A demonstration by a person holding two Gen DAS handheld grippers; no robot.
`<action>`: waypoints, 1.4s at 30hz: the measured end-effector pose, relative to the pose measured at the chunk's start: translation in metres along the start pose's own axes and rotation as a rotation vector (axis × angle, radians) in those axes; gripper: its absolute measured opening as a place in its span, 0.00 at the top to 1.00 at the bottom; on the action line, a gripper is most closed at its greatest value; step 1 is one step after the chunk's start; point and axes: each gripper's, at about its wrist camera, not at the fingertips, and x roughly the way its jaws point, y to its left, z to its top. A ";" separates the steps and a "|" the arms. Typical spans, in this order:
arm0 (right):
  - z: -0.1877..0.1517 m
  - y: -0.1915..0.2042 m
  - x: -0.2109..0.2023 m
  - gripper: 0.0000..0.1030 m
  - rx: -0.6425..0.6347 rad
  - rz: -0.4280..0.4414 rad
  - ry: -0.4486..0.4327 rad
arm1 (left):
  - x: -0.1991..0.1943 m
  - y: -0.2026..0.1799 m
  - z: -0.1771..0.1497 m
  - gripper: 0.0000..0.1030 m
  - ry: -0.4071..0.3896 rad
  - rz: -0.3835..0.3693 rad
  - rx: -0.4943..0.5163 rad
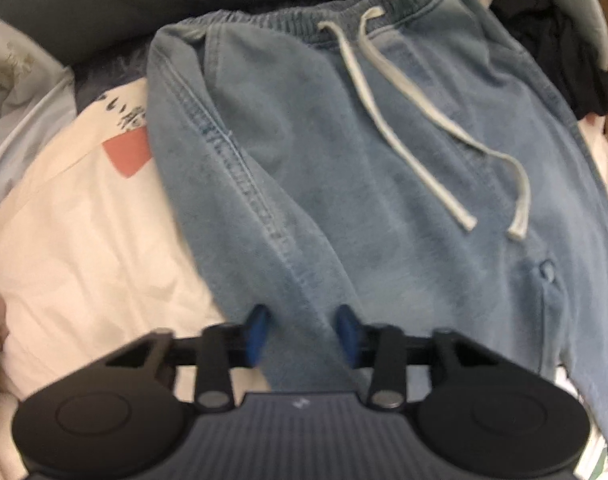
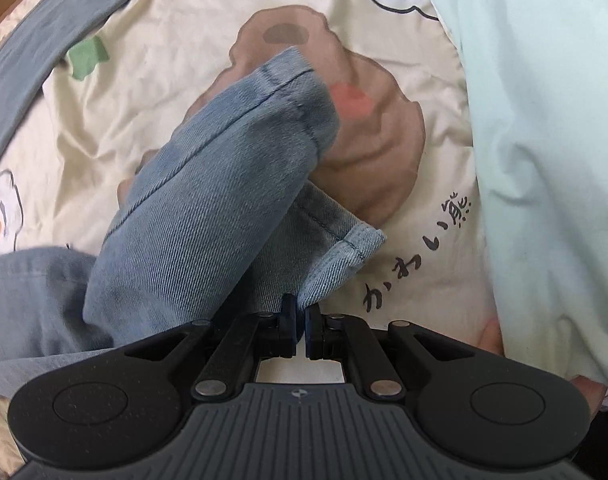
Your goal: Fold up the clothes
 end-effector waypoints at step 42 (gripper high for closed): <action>-0.080 -0.114 -0.004 0.49 0.482 0.114 0.044 | -0.016 0.070 -0.084 0.72 0.064 0.079 0.067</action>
